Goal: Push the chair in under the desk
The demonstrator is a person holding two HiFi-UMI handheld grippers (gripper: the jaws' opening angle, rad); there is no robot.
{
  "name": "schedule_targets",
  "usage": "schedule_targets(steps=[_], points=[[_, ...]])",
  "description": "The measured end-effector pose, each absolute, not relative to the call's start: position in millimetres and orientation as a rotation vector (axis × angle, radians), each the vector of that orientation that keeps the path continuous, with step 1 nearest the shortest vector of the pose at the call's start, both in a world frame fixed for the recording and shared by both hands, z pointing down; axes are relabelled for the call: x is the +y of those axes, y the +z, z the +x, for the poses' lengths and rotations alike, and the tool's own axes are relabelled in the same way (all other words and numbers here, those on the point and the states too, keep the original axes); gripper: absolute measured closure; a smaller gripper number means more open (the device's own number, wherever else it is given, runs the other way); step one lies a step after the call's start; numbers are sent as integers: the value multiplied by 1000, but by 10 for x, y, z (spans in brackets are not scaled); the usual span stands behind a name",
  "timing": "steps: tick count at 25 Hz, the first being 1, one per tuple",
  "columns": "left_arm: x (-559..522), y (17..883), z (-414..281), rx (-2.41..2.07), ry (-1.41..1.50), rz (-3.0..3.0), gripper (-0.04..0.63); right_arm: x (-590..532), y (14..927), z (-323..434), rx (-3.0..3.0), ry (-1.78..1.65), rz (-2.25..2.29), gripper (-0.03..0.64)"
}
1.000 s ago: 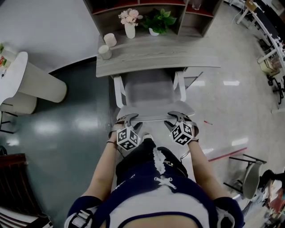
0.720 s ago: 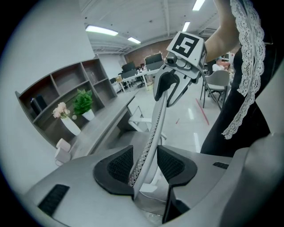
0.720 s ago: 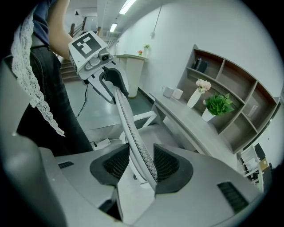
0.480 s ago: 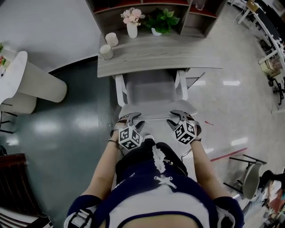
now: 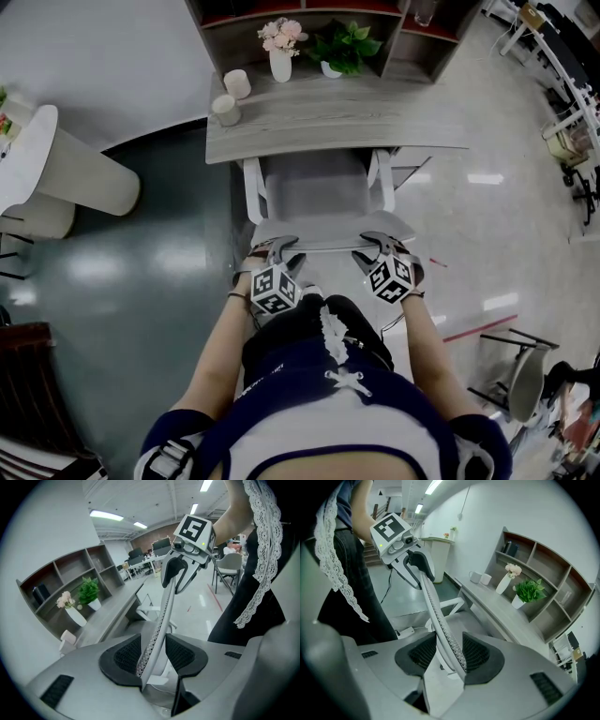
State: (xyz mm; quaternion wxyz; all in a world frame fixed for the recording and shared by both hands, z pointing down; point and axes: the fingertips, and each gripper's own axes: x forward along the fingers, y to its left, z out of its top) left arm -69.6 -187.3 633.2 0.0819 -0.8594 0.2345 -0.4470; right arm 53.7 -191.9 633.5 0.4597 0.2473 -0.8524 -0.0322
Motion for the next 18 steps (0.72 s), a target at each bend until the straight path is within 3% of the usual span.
schedule_targets(steps=[18], points=[[-2037,6309,-711,687,-1327,-2570,431,-2094,6309,523,-2101,-83,616,457]])
